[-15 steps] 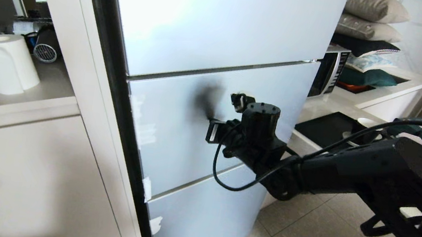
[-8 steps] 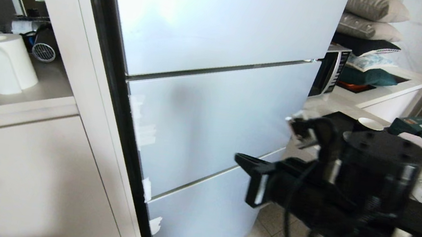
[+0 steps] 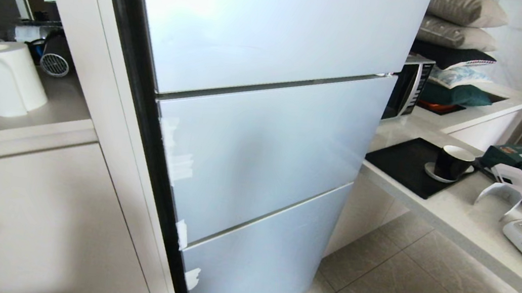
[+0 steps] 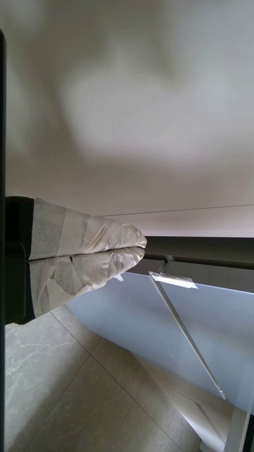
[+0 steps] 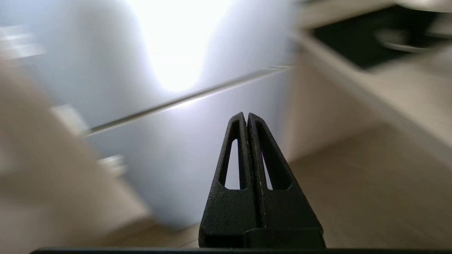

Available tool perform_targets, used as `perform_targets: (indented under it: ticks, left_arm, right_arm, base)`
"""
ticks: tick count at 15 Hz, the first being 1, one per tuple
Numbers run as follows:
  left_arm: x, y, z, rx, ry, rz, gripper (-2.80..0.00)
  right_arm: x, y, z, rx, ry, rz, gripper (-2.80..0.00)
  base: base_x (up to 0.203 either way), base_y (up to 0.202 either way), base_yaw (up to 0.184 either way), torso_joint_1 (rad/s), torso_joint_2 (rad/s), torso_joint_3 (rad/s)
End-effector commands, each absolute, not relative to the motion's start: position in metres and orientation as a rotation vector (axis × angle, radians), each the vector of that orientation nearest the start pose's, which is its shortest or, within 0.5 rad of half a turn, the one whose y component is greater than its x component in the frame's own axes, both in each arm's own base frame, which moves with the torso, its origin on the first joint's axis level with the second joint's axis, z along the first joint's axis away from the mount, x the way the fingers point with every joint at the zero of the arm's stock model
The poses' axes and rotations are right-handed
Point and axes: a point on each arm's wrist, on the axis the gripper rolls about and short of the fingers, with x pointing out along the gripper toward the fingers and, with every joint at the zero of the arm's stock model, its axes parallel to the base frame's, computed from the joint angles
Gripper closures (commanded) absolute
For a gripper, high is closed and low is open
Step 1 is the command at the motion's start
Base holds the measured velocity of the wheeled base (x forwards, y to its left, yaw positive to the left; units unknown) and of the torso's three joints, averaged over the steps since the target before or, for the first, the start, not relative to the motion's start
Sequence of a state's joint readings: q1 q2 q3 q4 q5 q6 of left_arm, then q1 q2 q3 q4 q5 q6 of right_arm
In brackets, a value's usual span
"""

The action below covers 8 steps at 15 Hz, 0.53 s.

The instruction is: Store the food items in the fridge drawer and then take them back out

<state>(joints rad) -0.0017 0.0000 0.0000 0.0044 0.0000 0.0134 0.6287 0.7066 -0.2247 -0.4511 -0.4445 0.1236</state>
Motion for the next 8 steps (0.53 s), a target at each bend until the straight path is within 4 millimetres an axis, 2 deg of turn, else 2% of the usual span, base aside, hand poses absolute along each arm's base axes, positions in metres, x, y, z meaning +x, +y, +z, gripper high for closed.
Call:
perform_targets:
  ticks: [1,3,5,6,8]
  left_arm:
    - [-0.023,0.000,0.075,0.014,0.006,-0.002,0.00]
    - [-0.023,0.000,0.075,0.014,0.006,0.000,0.00]
    - [-0.023,0.000,0.075,0.014,0.006,-0.001,0.00]
    - [-0.023,0.000,0.075,0.014,0.006,-0.002,0.00]
    - [-0.023,0.000,0.075,0.013,0.006,-0.001,0.00]
  right_arm:
    - [0.014,-0.005,0.158,0.132,-0.066,-0.070,0.00]
    - [0.003,-0.005,0.128,0.056,-0.015,-0.151,0.00]
    - [-0.005,-0.001,0.090,-0.006,0.161,-0.085,0.00]
    - [-0.009,0.000,0.083,-0.023,0.154,-0.052,0.00]
    - [-0.021,0.000,0.078,-0.065,0.024,-0.008,0.00]
  base:
    - [0.000,0.000,0.000,0.000,0.00,0.000]
    - [0.000,0.000,0.000,0.000,0.00,0.000]
    - [0.000,0.000,0.000,0.000,0.00,0.000]
    - [0.000,0.000,0.000,0.000,0.00,0.000]
    - [0.000,0.000,0.000,0.000,0.00,0.000]
